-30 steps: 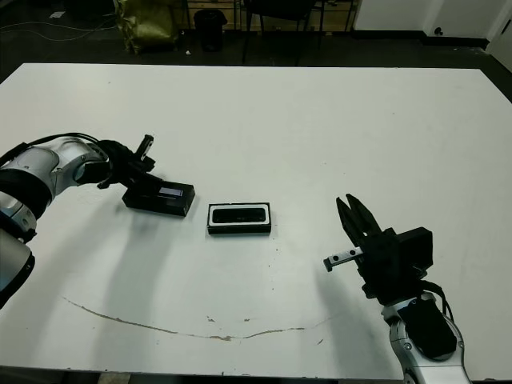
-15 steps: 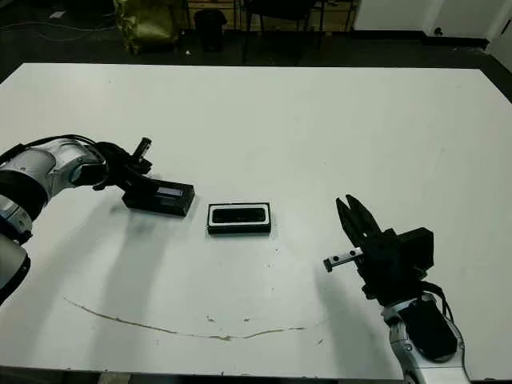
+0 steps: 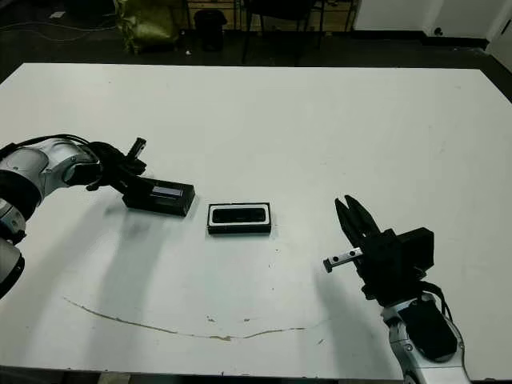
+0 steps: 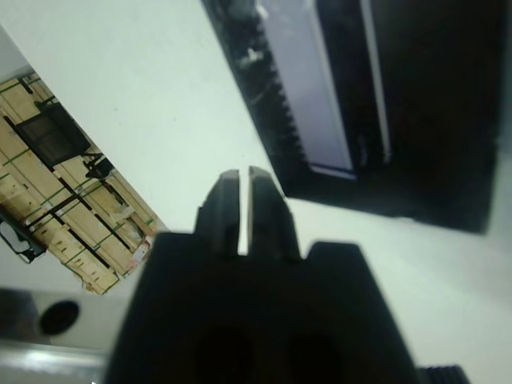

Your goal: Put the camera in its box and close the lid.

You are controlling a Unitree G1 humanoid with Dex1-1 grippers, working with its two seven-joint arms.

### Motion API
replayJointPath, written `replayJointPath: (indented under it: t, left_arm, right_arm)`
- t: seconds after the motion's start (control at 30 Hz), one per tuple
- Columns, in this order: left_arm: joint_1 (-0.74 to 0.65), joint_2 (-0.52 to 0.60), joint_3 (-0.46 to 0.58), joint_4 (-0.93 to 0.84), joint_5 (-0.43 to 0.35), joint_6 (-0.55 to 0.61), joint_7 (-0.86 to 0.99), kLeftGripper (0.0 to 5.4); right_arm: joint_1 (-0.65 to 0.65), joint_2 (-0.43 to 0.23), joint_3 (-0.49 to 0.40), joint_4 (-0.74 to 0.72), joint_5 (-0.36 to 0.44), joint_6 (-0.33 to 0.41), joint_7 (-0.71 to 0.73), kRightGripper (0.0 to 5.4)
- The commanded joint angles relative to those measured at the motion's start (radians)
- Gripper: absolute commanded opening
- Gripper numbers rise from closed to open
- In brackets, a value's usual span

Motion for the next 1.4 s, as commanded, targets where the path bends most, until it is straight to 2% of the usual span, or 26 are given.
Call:
replayJointPath:
  t: [0.03,0.4,0.7,0.87,0.97,1.07,1.23,1.4]
  left_arm:
    - [0.039,0.024,0.009,-0.023,-0.014,-0.029,-0.024,0.0]
    - [0.078,0.042,0.027,-0.094,-0.05,-0.067,-0.098,0.0]
    - [0.123,0.078,0.035,-0.191,-0.073,-0.097,-0.175,0.0]
    - [0.146,0.098,0.046,-0.25,-0.086,-0.05,-0.27,0.0]
    - [0.161,0.114,0.055,-0.308,-0.103,-0.014,-0.359,0.0]
    - [0.174,0.126,0.069,-0.345,-0.126,-0.002,-0.428,0.0]
    - [0.204,0.153,0.091,-0.428,-0.146,0.007,-0.481,0.0]
    - [0.245,0.16,0.133,-0.506,-0.199,0.072,-0.568,0.0]
  right_arm:
    - [0.006,-0.012,0.0,0.008,-0.006,0.014,0.001,0.02]
    - [0.009,-0.01,0.002,0.002,-0.005,0.01,0.003,0.02]
    - [0.015,-0.01,0.002,-0.015,-0.004,0.037,-0.004,0.02]
    - [0.019,-0.005,-0.003,0.003,0.01,0.013,0.009,0.02]
    - [0.021,-0.007,-0.003,-0.009,0.005,0.03,0.001,0.02]
    - [0.018,-0.006,-0.002,0.01,0.004,0.002,0.012,0.02]
    - [0.021,-0.005,0.0,0.005,0.005,0.007,0.01,0.02]
    - [0.021,-0.006,0.002,0.01,-0.007,-0.01,0.009,0.02]
